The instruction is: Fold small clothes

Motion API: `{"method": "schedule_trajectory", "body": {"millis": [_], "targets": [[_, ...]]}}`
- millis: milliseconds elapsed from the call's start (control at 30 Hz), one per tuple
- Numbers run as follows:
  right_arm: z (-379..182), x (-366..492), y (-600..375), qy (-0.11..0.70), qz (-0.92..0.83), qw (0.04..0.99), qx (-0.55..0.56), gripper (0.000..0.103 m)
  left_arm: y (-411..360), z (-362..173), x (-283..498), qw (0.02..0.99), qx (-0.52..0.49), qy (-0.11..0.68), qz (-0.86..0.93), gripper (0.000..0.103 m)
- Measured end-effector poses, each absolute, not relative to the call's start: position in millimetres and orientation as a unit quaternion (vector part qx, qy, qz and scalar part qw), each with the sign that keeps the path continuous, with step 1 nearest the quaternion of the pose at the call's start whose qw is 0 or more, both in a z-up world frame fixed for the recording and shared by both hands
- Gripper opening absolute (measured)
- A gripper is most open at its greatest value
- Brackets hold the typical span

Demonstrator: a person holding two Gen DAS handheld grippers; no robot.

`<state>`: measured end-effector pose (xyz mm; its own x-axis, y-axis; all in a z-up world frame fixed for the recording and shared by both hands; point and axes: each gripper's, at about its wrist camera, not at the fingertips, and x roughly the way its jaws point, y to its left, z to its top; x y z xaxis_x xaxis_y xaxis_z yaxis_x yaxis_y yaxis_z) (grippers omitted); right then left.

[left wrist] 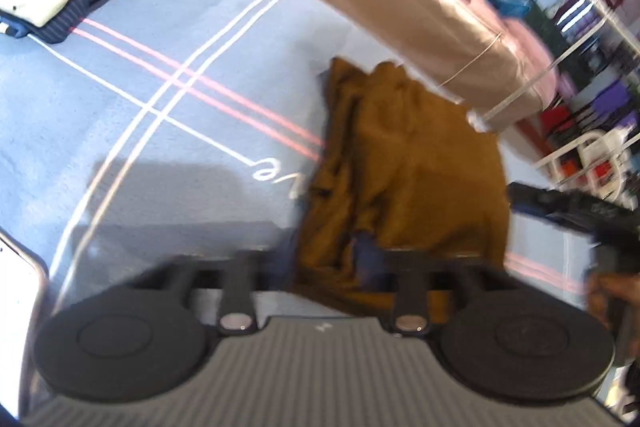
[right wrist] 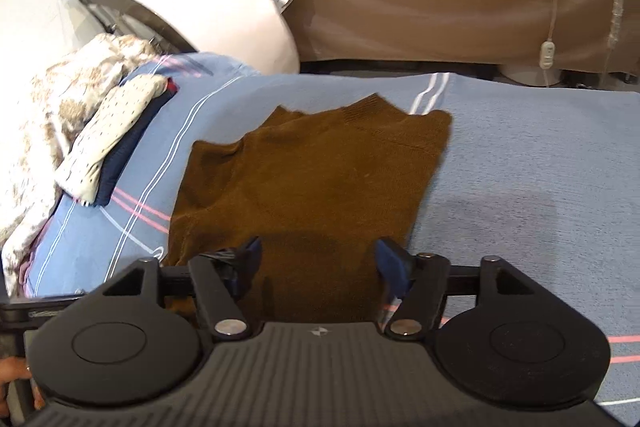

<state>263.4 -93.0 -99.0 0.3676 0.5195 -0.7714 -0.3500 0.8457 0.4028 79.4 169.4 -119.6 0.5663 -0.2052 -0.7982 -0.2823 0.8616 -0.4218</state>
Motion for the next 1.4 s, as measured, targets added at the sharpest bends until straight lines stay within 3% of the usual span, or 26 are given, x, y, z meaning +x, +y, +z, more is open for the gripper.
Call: {"method": "schedule_trajectory", "body": {"millis": [33, 300, 433, 800, 867, 1033, 1267, 1300, 1367, 1400], "targets": [[-99, 265, -98, 0.496, 0.256, 0.825, 0.09, 0.103, 167, -118, 77, 0.847, -0.258, 0.465, 0.022, 0.102], [-112, 268, -131, 0.512, 0.235, 0.816, 0.128, 0.103, 150, -147, 60, 0.82, -0.326, 0.47, -0.016, 0.093], [-118, 266, -141, 0.517, 0.231, 0.809, 0.156, 0.103, 149, -180, 58, 0.793, -0.418, 0.444, 0.001, 0.093], [-154, 285, -168, 0.521, 0.213, 0.775, 0.288, 0.103, 143, -198, 86, 0.803, -0.449, 0.392, 0.009, 0.094], [-155, 291, -167, 0.515, 0.212, 0.774, 0.302, 0.103, 142, -197, 92, 0.805, -0.447, 0.39, 0.01, 0.09], [-157, 307, -152, 0.512, 0.229, 0.763, 0.321, 0.103, 150, -199, 96, 0.799, -0.467, 0.378, 0.027, 0.061], [-165, 319, -121, 0.525, 0.268, 0.741, 0.321, 0.101, 136, -194, 113, 0.811, -0.414, 0.41, 0.044, 0.05], [-166, 321, -120, 0.525, 0.269, 0.74, 0.323, 0.097, 135, -191, 117, 0.811, -0.408, 0.418, 0.046, 0.05], [-167, 322, -115, 0.529, 0.265, 0.742, 0.316, 0.07, 130, -187, 127, 0.813, -0.384, 0.436, 0.05, 0.05], [-168, 322, -113, 0.534, 0.26, 0.744, 0.306, 0.048, 127, -184, 132, 0.815, -0.37, 0.443, 0.05, 0.049]]}}
